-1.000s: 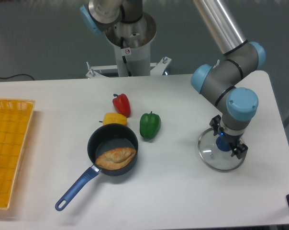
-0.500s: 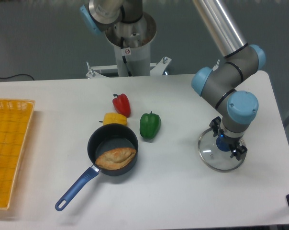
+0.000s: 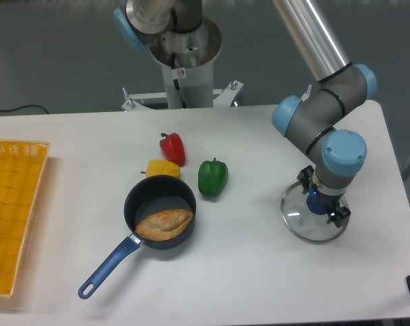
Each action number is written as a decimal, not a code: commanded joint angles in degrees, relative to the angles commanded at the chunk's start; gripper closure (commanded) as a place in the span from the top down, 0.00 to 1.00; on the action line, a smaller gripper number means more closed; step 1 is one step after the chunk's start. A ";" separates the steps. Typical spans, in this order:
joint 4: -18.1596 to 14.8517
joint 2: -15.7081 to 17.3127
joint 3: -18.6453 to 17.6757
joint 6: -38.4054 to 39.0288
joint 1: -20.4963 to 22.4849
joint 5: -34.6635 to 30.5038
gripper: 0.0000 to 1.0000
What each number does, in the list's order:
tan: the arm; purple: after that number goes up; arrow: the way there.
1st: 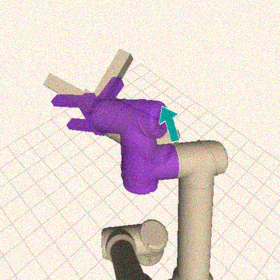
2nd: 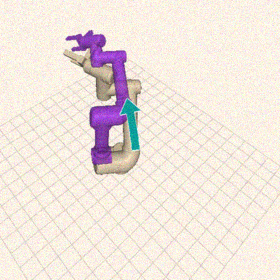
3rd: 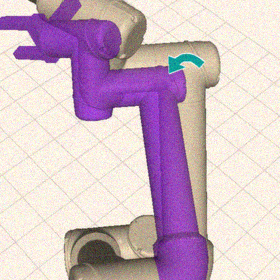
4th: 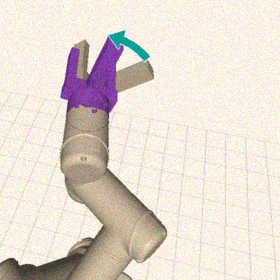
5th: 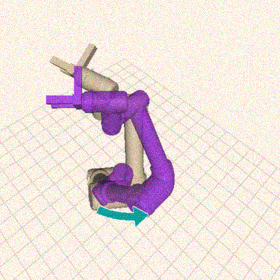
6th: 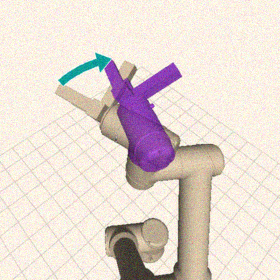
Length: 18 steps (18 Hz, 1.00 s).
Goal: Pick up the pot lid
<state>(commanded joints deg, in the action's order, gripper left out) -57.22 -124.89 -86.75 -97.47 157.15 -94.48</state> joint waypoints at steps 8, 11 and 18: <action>-0.53 -0.09 0.62 0.44 -0.09 -0.18 0.66; -0.53 -0.09 0.62 0.70 -0.17 -0.26 0.61; -1.57 0.88 0.70 0.79 -0.26 -0.18 0.59</action>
<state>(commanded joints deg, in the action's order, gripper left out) -58.79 -124.02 -86.05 -96.68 156.88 -94.66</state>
